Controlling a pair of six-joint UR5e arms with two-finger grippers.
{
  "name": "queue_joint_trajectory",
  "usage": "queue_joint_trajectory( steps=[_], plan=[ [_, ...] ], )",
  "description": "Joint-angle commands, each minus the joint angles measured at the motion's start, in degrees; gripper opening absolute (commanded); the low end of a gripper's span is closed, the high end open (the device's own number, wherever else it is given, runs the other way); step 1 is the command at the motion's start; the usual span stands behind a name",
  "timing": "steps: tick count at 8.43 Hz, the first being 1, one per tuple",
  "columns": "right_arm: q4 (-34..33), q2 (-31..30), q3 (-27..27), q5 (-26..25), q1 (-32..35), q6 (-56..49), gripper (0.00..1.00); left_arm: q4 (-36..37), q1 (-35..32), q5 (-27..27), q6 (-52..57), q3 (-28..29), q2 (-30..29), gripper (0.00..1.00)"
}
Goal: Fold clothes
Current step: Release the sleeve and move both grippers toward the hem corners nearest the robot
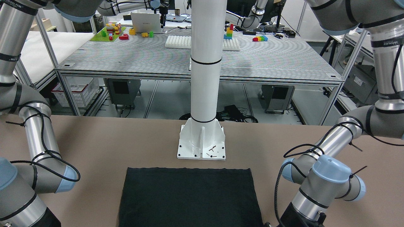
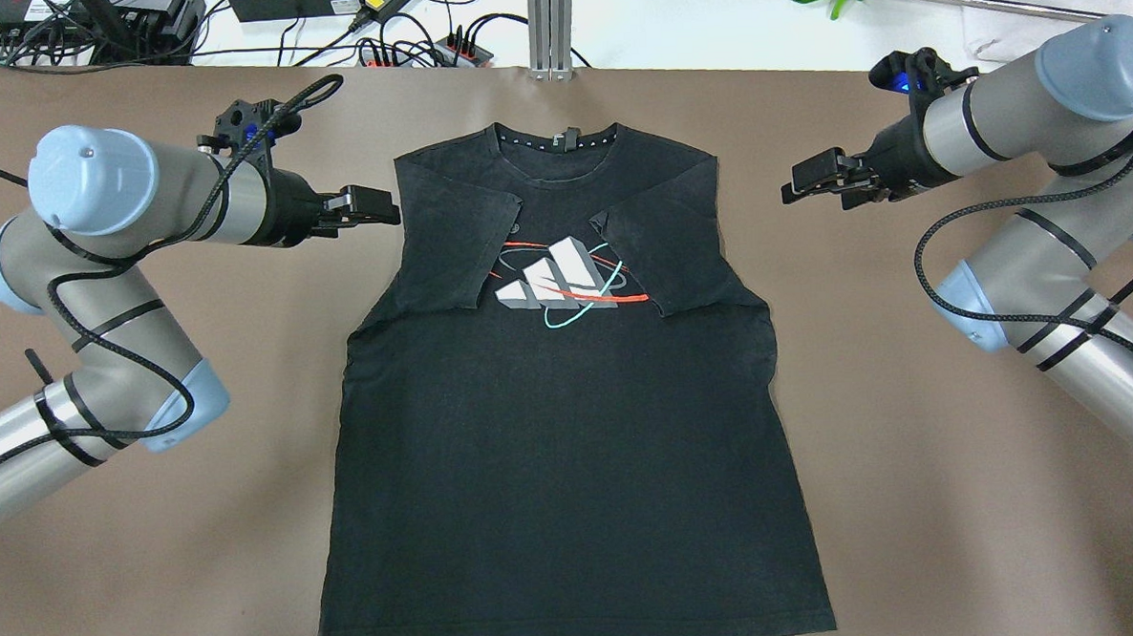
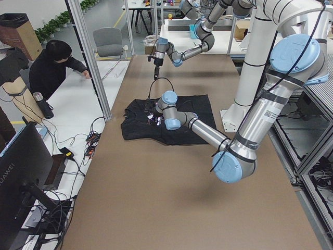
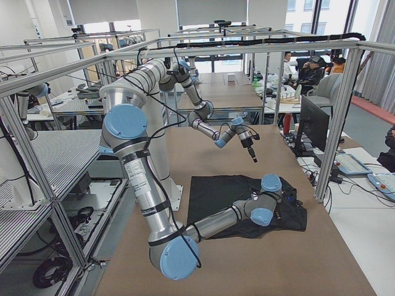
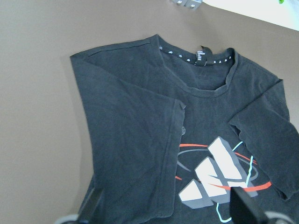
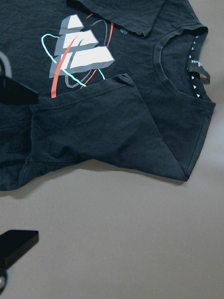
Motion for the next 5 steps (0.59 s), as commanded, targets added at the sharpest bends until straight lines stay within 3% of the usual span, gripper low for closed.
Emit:
queue_joint_trajectory(
  steps=[1, 2, 4, 5],
  plan=[
    [0.0, -1.1, 2.6, 3.3, 0.4, -0.2, 0.94, -0.4, 0.0, 0.2, -4.3, -5.7, 8.1, 0.93],
    [0.0, -4.3, 6.5, 4.2, 0.4, 0.2, 0.94, -0.5, 0.0, 0.2, -4.9, -8.6, 10.4, 0.93],
    [0.0, -16.6, 18.6, 5.4, -0.1, 1.7, 0.94, -1.1, 0.5, -0.4, -6.3, -13.7, 14.1, 0.94],
    [0.4, -20.5, 20.2, 5.1, -0.4, 3.2, 0.94, -1.2, 2.3, 0.4, -6.3, -13.9, 15.0, 0.94]
  ],
)
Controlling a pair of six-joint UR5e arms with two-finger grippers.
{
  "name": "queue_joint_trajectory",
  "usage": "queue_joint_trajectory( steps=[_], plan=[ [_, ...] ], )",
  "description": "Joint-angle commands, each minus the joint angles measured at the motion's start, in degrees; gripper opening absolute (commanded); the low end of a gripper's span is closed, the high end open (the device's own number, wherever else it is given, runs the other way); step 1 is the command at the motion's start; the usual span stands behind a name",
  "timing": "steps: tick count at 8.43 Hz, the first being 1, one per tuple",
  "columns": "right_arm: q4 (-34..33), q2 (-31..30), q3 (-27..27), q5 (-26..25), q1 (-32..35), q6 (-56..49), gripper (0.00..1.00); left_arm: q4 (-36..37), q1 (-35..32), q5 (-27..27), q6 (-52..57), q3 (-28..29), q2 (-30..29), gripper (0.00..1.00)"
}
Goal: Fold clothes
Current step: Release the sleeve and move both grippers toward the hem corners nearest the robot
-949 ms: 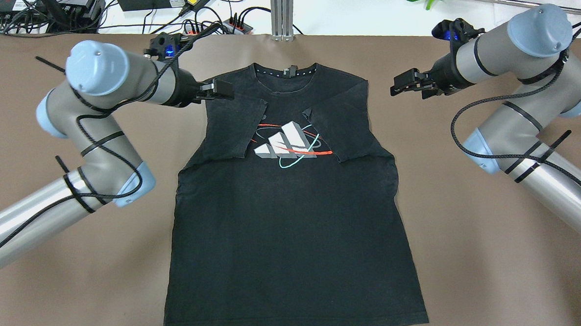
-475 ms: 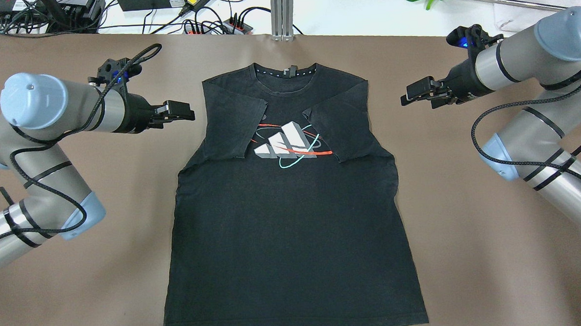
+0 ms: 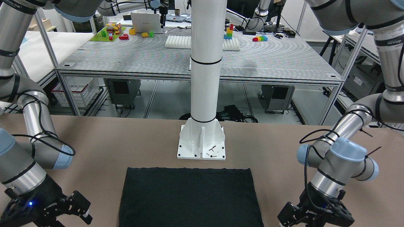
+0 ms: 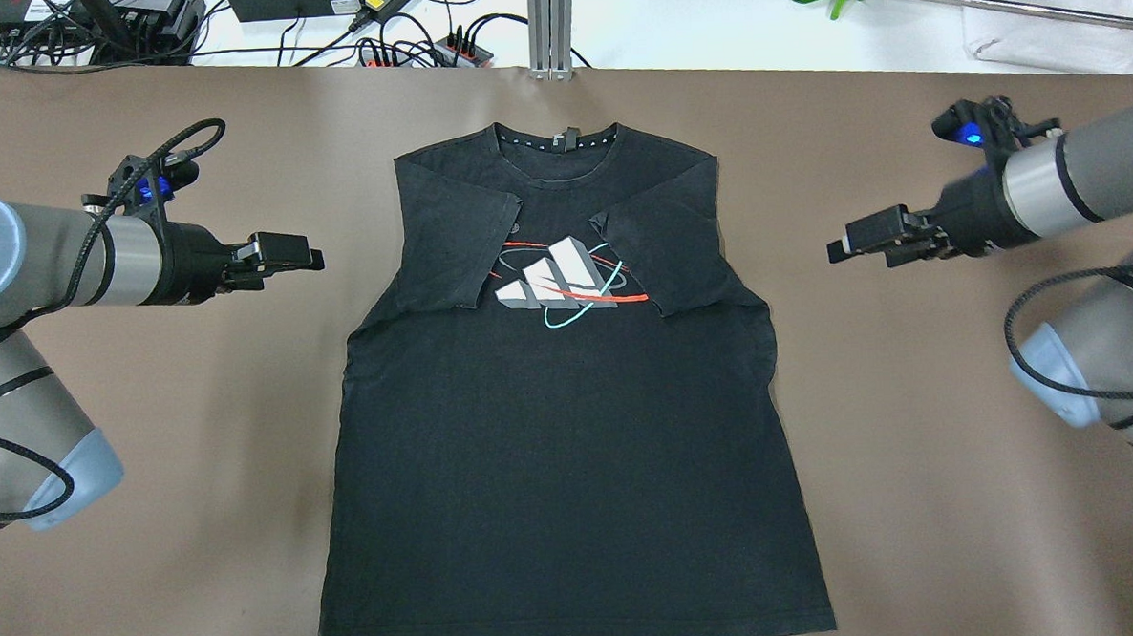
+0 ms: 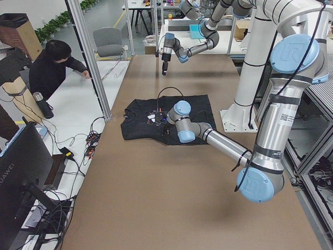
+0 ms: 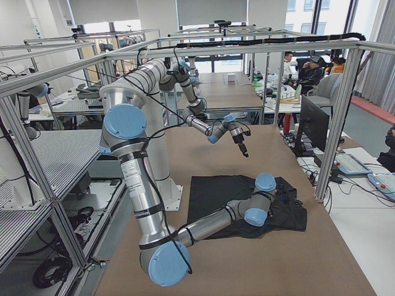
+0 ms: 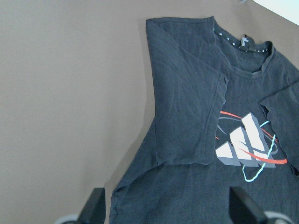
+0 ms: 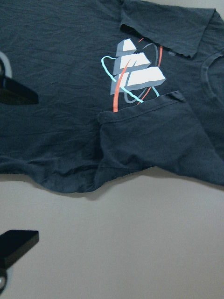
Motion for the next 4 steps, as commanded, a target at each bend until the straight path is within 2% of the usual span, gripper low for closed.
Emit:
queue_joint_trajectory(
  steps=[1, 2, 3, 4],
  plan=[
    [2.4, -10.7, 6.9, 0.5, -1.0, 4.0, 0.94, -2.2, 4.2, 1.0, -0.7, -4.0, 4.0, 0.94],
    [6.9, -13.4, 7.6, 0.6, -2.4, 9.6, 0.94, -2.2, 6.3, 2.0, -0.8, -6.5, 6.0, 0.94],
    [11.4, -17.1, 7.0, -0.6, -6.5, 11.0, 0.94, -2.2, 9.3, 4.7, -0.8, -8.4, 7.6, 0.94],
    [15.9, -20.3, 7.0, -1.6, -9.4, 12.2, 0.94, -2.0, 13.6, 9.1, -0.9, -12.2, 10.9, 0.94]
  ],
)
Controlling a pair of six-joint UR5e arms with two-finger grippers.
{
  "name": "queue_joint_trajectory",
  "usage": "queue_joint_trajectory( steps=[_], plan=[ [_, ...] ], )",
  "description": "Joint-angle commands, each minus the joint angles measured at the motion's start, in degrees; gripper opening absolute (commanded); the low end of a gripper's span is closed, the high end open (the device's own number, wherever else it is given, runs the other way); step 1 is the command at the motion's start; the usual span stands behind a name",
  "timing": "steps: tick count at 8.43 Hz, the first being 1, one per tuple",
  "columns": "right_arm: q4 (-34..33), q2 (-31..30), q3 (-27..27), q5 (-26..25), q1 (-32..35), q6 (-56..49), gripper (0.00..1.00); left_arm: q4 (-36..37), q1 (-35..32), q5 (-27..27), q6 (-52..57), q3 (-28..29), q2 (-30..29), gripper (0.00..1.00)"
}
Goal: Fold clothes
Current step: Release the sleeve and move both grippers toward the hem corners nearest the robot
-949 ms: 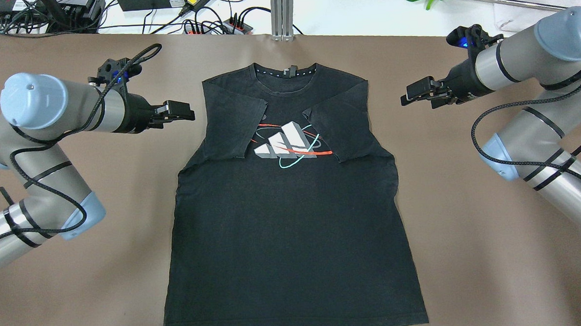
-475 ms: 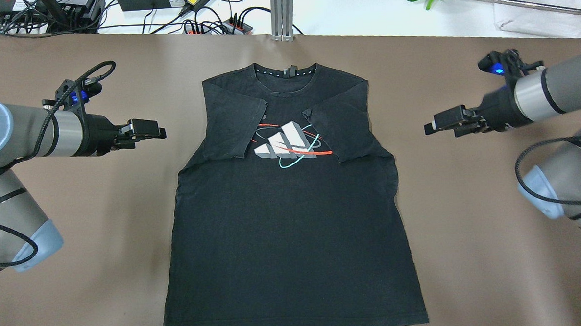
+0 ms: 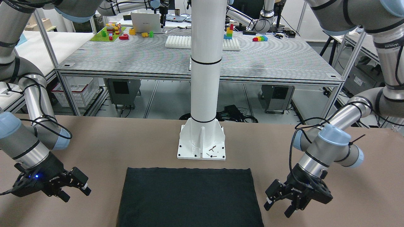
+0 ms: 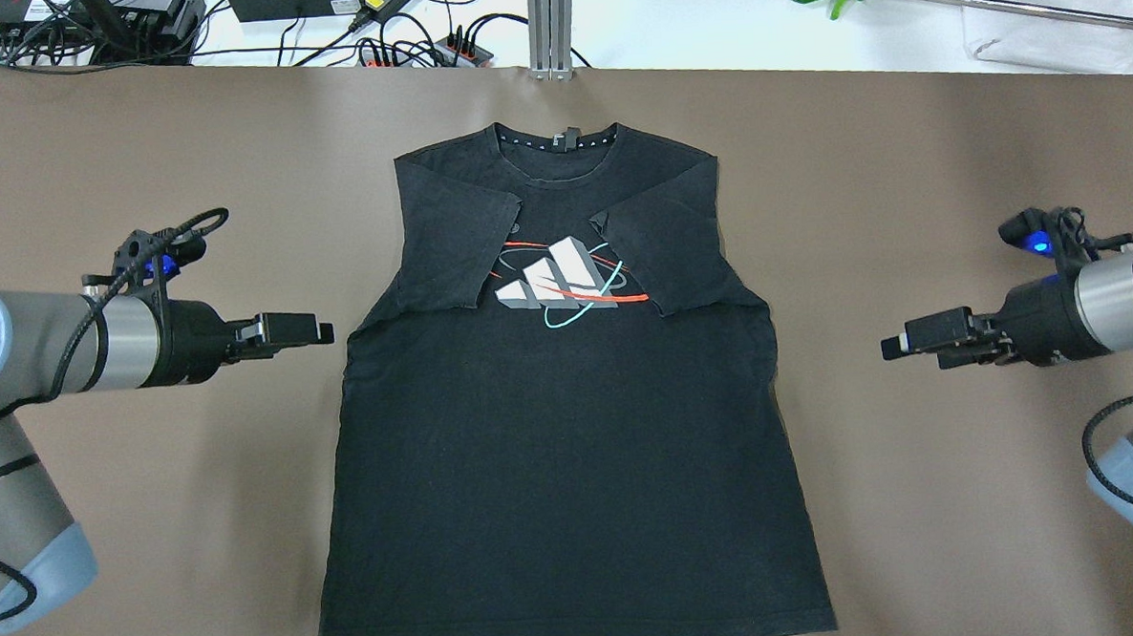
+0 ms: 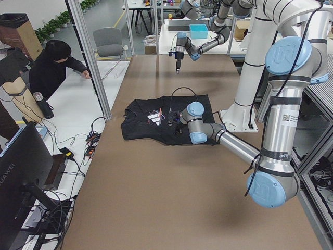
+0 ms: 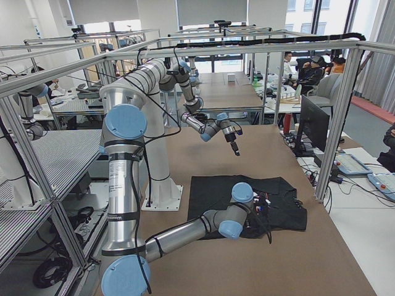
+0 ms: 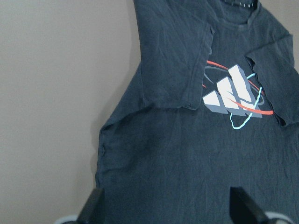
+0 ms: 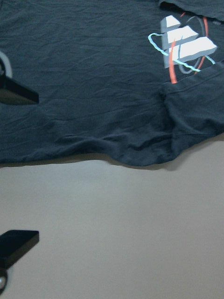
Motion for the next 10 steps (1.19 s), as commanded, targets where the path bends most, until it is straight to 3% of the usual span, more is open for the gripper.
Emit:
queue_joint_trajectory(
  steps=[1, 2, 4, 6, 10],
  plan=[
    [11.1, -8.2, 0.0, -1.8, -9.1, 5.5, 0.94, 0.8, 10.3, 11.0, -0.1, -9.1, 7.6, 0.94],
    [11.9, -8.6, -0.1, -2.7, -13.3, 5.7, 0.94, 3.7, 12.1, 14.4, -0.1, -12.3, 9.8, 0.94],
    [14.9, -8.6, 0.0, -13.0, -25.5, 12.5, 0.94, 5.3, 12.3, 16.0, -0.1, -13.3, 10.9, 0.94],
    [15.3, -8.6, -0.2, -20.5, -32.7, 13.1, 0.94, 5.3, 13.0, 17.1, -0.1, -13.3, 11.2, 0.94],
    [15.3, -8.5, -0.7, -22.1, -35.2, 13.3, 0.94, 5.3, 13.0, 18.3, -0.1, -13.3, 11.9, 0.94]
  ],
)
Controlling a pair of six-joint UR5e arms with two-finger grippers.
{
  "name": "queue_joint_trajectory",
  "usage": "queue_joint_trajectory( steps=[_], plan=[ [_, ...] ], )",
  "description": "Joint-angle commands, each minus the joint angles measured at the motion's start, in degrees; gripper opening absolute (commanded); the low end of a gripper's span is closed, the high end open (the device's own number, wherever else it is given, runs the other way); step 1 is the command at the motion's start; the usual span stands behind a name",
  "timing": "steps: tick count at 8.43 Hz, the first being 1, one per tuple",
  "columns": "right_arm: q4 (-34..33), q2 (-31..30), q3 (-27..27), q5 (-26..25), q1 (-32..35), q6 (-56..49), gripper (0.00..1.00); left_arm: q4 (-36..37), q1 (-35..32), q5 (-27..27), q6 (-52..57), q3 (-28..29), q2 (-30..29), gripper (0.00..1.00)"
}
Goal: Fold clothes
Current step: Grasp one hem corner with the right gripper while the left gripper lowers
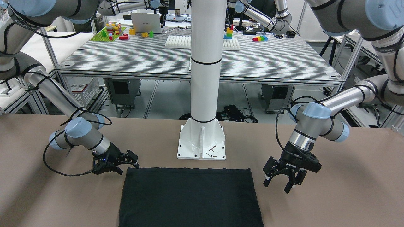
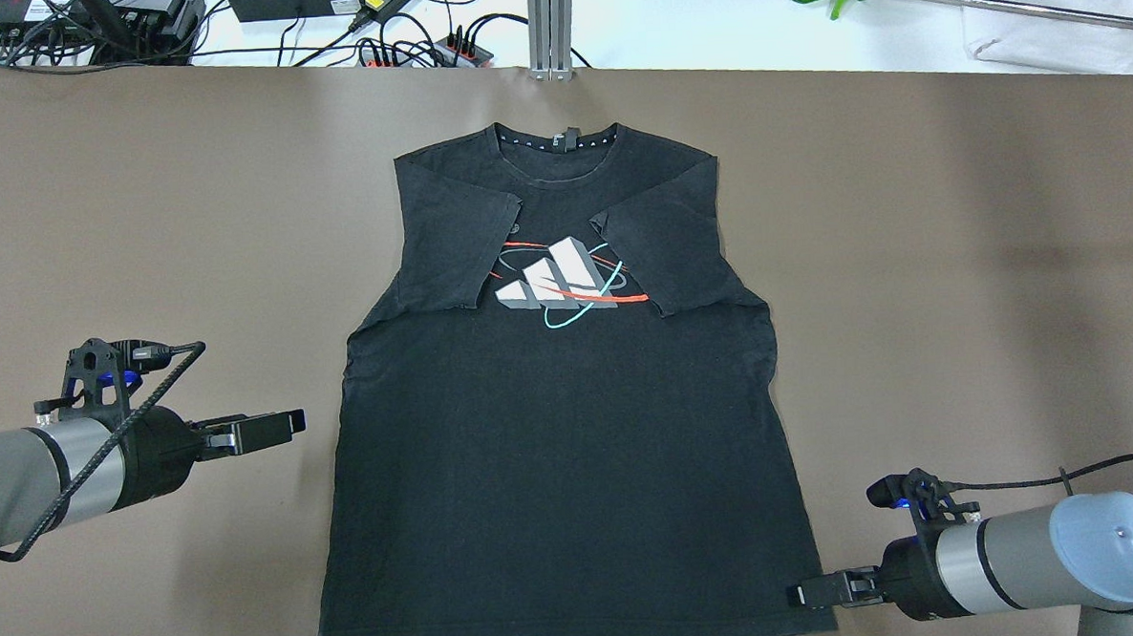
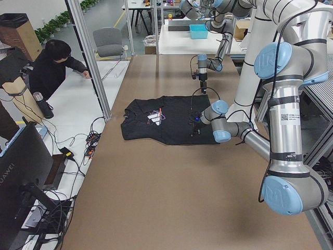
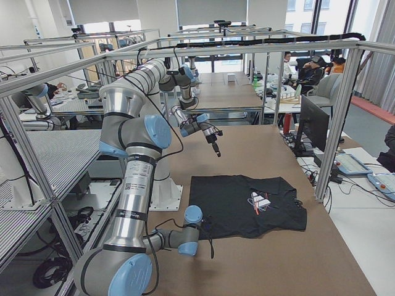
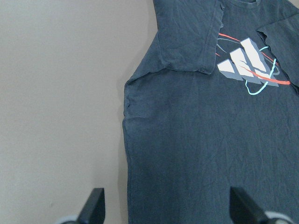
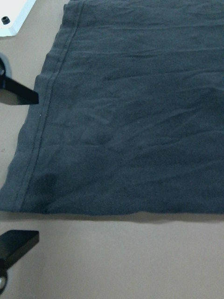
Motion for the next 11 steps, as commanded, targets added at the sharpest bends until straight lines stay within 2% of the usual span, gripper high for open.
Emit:
queue_joint_trajectory(
  steps=[1, 5, 6, 7, 8, 11],
  plan=[
    [0.0, -0.2, -0.4, -1.4, -1.7, 0.1, 0.94, 0.0, 0.1, 1.2, 0.0, 0.0, 0.8, 0.94],
    [0.0, 0.2, -1.9, -4.6, -4.1, 0.1, 0.92, 0.1, 0.3, 1.4, 0.0, 0.0, 0.7, 0.94],
    [0.0, 0.0, -1.8, -4.6, -4.0, 0.3, 0.59, 0.1, 0.2, 1.4, 0.0, 0.1, 0.6, 0.94],
    [0.0, -0.1, -1.7, -4.8, -3.9, 0.4, 0.15, 0.1, 0.2, 1.4, 0.0, 0.0, 0.6, 0.94],
    [0.1, -0.2, -1.5, -4.9, -3.9, 0.4, 0.0, 0.1, 0.3, 1.4, 0.0, -0.1, 0.4, 0.94],
    [0.1, -0.2, -1.4, -5.6, -3.9, 0.6, 0.0, 0.1, 0.2, 2.2, 0.0, -0.1, 0.4, 0.94]
  ],
)
